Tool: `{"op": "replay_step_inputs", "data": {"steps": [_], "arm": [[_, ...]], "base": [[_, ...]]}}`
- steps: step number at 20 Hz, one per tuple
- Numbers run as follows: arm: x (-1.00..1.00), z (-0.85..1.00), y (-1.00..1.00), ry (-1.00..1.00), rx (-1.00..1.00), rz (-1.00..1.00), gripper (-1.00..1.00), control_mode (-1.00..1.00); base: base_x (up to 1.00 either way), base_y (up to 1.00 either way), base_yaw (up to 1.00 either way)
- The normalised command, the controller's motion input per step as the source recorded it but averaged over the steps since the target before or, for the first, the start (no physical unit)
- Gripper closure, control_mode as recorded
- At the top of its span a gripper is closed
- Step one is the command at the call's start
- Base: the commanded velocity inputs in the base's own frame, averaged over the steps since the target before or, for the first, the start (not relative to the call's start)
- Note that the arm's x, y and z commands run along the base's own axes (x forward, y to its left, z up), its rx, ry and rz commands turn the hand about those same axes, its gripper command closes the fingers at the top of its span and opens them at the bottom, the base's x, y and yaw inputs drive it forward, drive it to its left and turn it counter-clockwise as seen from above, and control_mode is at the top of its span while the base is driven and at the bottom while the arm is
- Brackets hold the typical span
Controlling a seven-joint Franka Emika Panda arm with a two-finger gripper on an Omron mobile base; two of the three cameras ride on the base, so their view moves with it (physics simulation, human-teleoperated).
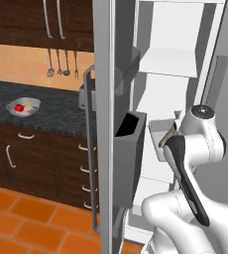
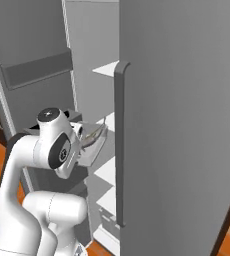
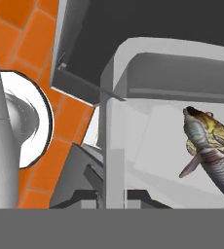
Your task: Take the meat container that has the fish and place it on the second highest rack of the freezer. Then take the vegetable container that has the tomato and squash and place it on the highest rack of the freezer.
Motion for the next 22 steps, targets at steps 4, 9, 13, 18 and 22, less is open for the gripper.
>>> {"op": "replay_step_inputs", "data": {"steps": [4, 9, 13, 18, 22], "arm": [[0.00, 0.00, 0.00, 0.00, 0.00, 0.00, 1.00, 1.00], [0.00, 0.00, 0.00, 0.00, 0.00, 0.00, 1.00, 1.00], [0.23, 0.00, 0.00, 0.00, 0.00, -0.09, 1.00, -1.00], [0.61, 0.01, -0.03, -0.01, 0.00, -0.11, 1.00, -1.00], [0.69, 0.00, -0.17, -0.05, 0.00, 0.00, 1.00, -1.00]], "base": [[0.15, 0.08, -0.15], [0.07, 0.00, -0.16], [0.14, 0.00, -0.08], [0.00, 0.00, 0.00], [0.00, 0.00, 0.00]]}}
